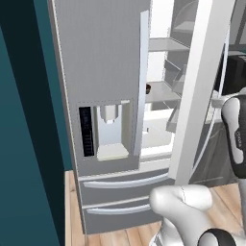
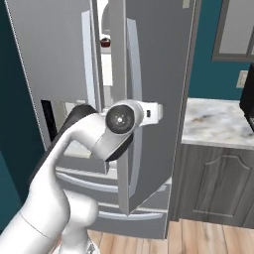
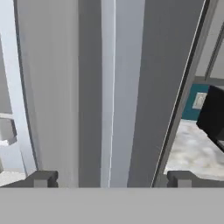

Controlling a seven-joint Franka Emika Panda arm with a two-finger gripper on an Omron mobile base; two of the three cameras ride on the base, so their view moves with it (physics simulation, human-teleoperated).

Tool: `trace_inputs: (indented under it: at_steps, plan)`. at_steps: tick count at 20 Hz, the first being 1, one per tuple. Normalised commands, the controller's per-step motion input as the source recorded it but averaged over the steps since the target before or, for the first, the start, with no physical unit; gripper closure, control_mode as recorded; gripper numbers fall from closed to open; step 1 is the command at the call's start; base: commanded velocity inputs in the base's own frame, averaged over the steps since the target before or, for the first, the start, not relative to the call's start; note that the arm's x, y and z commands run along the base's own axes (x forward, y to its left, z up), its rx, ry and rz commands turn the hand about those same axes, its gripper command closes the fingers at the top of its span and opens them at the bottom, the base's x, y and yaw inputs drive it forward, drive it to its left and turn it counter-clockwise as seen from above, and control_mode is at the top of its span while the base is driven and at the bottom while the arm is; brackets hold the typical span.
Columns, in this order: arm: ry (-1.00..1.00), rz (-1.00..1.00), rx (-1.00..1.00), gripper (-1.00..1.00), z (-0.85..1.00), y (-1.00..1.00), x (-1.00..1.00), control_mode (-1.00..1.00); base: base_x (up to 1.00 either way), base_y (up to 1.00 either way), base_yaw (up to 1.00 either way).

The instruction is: Take the cupcakes from the fridge and place them on the empty tray on the dining counter.

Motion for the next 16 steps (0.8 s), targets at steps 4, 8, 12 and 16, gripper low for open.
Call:
trace_inputs:
  at_steps: [4,8,12,16]
  plan:
    - [-0.12,-0.30,-0.13,-1.00,0.37,0.19,-1.00,-1.00,0.00,0.00,0.00]
    - [-0.03,-0.18,-0.07,-1.00,0.39,0.79,-0.91,-1.00,0.00,0.00,0.00]
    - [0.02,-0.09,-0.07,-1.00,0.20,1.00,-0.14,-1.00,0.00,0.00,0.00]
    - [0.05,-0.11,-0.09,-1.00,0.04,1.00,0.07,-1.00,0.00,0.00,0.00]
